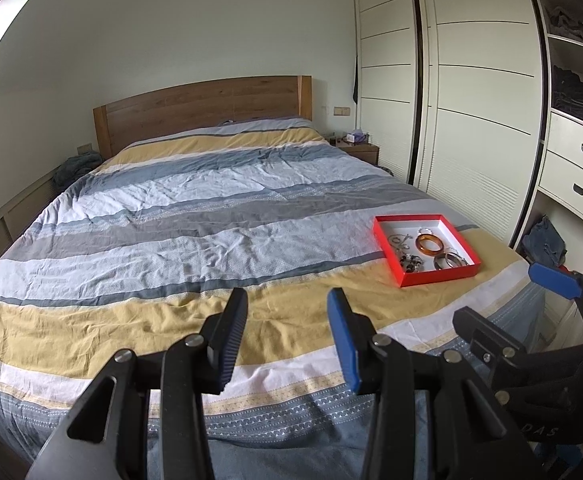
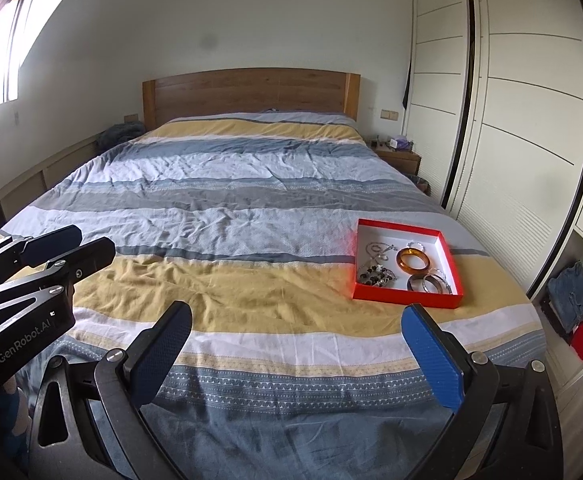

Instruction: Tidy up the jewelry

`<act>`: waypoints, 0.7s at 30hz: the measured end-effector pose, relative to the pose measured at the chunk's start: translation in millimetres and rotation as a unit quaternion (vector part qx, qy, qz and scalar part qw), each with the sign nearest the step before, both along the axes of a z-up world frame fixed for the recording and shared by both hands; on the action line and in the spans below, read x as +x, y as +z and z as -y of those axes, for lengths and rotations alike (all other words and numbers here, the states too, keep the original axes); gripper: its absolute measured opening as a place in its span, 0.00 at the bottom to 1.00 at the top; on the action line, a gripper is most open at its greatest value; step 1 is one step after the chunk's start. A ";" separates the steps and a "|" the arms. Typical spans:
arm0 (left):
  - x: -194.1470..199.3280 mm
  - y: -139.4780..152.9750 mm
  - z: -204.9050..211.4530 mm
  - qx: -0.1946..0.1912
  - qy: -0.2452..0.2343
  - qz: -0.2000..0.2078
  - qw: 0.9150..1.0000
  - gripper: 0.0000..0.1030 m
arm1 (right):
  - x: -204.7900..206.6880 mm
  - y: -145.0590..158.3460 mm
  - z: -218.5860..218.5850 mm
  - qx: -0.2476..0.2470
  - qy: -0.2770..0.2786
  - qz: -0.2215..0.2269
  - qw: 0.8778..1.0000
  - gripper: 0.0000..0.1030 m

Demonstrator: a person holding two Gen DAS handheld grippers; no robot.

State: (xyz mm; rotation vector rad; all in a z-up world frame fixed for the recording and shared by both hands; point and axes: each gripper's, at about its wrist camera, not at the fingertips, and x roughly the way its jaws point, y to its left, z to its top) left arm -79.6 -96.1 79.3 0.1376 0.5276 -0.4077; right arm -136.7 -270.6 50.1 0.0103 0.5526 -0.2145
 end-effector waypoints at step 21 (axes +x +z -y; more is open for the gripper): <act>6.3 -18.9 -1.5 0.022 0.022 -0.012 0.999 0.57 | -0.4 -5.9 7.8 -0.029 -0.043 0.009 0.999 1.00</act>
